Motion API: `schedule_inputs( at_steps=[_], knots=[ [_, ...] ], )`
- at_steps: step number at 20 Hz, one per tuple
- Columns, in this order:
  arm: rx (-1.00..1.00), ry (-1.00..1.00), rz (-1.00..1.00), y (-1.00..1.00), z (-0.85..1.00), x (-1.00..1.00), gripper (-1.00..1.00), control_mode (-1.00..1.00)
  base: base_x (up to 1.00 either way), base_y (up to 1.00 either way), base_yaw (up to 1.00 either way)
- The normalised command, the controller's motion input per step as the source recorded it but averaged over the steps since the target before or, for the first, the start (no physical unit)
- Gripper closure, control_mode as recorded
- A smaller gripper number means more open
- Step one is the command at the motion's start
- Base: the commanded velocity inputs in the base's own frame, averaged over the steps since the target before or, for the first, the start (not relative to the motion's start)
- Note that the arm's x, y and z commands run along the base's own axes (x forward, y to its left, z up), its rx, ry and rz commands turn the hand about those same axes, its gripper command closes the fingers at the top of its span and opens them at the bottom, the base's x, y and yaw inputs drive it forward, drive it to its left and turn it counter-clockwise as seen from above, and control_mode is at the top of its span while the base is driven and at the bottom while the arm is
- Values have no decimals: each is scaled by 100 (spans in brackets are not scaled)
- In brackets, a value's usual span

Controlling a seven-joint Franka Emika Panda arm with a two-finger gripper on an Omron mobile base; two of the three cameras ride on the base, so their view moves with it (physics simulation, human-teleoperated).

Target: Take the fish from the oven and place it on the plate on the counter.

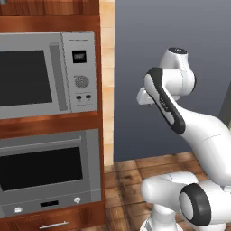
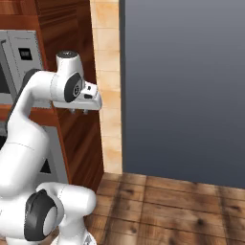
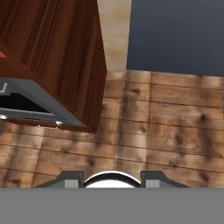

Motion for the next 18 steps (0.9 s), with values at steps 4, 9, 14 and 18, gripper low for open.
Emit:
schedule_inputs(
  at_steps=[4,9,14,18],
  knots=[
    [-5,-8,2,25,0,-10,-100,-100,0,0,0],
    [-13,-23,11,72,-8,-34,-100,-100,0,0,0],
    [-14,-20,16,87,-15,-31,-100,-100,0,0,0],
    [-10,-16,21,86,-32,-5,-100,-100,0,0,0]
  ],
)
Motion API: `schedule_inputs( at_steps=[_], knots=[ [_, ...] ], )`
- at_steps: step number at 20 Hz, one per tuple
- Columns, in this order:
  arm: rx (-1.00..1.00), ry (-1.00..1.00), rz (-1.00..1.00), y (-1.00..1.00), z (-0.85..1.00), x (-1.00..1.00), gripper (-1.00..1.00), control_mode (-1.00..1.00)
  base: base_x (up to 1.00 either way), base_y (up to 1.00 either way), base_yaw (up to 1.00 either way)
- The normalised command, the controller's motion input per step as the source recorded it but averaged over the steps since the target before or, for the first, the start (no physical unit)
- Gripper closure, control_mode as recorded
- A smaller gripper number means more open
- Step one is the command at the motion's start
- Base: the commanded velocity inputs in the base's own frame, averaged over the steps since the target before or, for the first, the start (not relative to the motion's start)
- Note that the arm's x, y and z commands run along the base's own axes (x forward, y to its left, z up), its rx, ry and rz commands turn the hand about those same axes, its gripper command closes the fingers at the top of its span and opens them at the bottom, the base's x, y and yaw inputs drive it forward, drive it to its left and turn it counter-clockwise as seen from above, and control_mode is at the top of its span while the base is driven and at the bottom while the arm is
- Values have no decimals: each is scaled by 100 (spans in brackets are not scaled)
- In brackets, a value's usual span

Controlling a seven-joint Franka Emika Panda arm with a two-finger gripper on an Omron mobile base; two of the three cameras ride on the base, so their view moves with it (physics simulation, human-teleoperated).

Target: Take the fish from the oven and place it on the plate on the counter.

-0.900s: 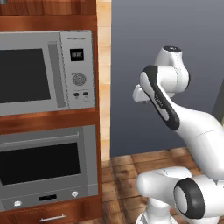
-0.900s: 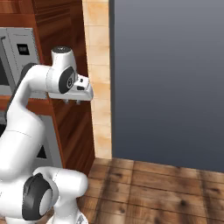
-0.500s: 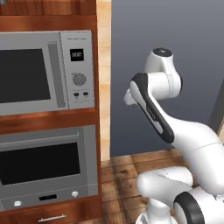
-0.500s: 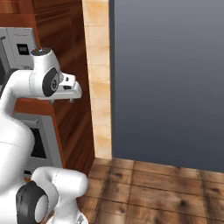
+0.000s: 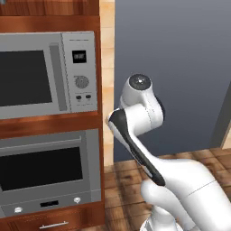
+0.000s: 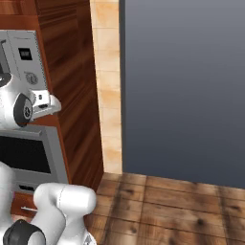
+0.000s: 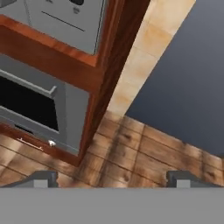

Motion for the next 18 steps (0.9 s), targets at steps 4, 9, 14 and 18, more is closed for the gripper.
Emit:
schedule_inputs(
  at_steps=[4,9,14,18],
  knots=[
    [-25,-7,17,100,-42,-1,-100,-100,0,0,0],
    [-31,-5,16,100,-38,-7,-100,-100,0,0,0],
    [-32,-1,13,100,-22,-6,-100,-100,0,0,0],
    [-31,-1,14,100,-18,-4,-100,-100,0,0,0]
  ],
)
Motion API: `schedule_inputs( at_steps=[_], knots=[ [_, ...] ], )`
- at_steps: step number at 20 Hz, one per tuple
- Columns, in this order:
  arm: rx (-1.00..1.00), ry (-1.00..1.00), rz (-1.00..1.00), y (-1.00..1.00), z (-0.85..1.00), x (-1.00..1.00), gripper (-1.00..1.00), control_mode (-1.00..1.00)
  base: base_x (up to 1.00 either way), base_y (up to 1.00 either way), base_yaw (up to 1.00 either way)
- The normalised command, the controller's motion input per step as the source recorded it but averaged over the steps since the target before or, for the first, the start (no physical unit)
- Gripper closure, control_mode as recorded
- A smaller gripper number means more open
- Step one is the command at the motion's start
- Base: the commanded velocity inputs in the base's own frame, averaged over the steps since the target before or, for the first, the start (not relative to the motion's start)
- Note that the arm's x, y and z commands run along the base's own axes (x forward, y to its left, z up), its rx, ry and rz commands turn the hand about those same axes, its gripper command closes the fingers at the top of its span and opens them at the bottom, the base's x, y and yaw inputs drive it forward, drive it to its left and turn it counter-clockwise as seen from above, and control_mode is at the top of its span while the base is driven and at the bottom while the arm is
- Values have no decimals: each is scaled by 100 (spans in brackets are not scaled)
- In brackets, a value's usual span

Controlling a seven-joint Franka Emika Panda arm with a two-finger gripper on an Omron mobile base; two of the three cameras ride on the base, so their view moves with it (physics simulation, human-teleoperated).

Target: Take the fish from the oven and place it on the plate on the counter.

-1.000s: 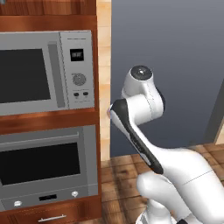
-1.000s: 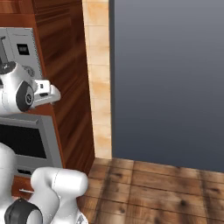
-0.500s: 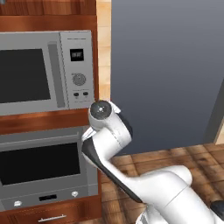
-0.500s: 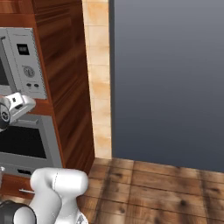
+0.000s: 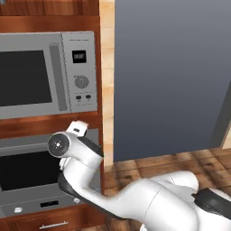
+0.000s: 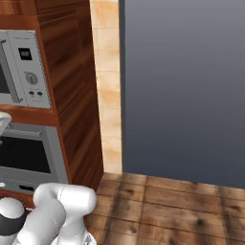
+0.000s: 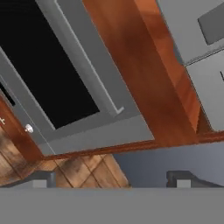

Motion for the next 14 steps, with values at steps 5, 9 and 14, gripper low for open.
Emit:
schedule_inputs(
  at_steps=[5,9,14],
  knots=[
    [-26,0,25,99,-26,0,-100,-100,0,0,0],
    [-20,0,40,91,-31,-1,-100,-100,0,0,0],
    [-19,0,40,56,-30,0,-100,-100,0,0,0]
  ],
)
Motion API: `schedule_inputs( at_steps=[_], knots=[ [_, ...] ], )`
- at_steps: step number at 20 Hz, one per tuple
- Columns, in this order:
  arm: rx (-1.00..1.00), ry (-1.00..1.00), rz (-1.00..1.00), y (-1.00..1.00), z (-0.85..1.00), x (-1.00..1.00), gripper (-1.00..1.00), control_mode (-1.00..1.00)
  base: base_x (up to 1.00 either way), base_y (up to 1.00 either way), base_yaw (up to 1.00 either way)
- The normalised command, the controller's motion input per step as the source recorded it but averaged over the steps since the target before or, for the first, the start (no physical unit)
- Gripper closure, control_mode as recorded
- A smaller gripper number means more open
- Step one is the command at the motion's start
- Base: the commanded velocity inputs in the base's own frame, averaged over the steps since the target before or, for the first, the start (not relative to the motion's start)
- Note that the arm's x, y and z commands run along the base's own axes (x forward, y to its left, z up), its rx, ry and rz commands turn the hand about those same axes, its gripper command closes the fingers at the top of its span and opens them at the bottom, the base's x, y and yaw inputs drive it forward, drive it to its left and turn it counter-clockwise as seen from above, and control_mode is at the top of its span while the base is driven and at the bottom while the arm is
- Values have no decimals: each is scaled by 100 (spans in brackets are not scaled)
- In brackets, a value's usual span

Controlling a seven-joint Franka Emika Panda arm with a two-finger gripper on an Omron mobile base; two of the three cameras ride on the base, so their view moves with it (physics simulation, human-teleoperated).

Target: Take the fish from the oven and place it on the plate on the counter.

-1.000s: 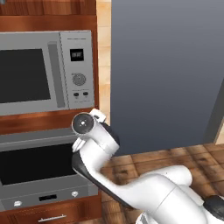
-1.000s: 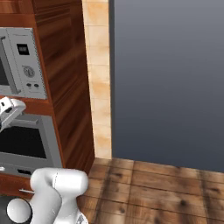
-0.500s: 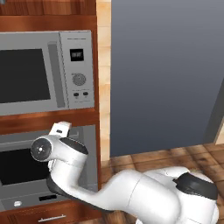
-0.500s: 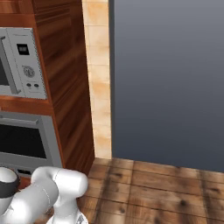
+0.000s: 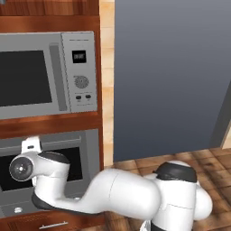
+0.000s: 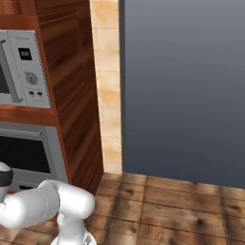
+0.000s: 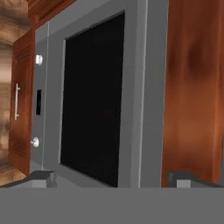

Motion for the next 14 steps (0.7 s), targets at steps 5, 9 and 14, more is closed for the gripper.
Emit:
schedule_inputs(
  at_steps=[5,9,14],
  knots=[
    [-15,-7,32,7,-11,0,-100,-100,0,0,0],
    [-14,-21,17,0,0,0,-100,-100,0,0,0],
    [-4,-13,1,-17,0,6,-100,-100,0,0,0]
  ],
)
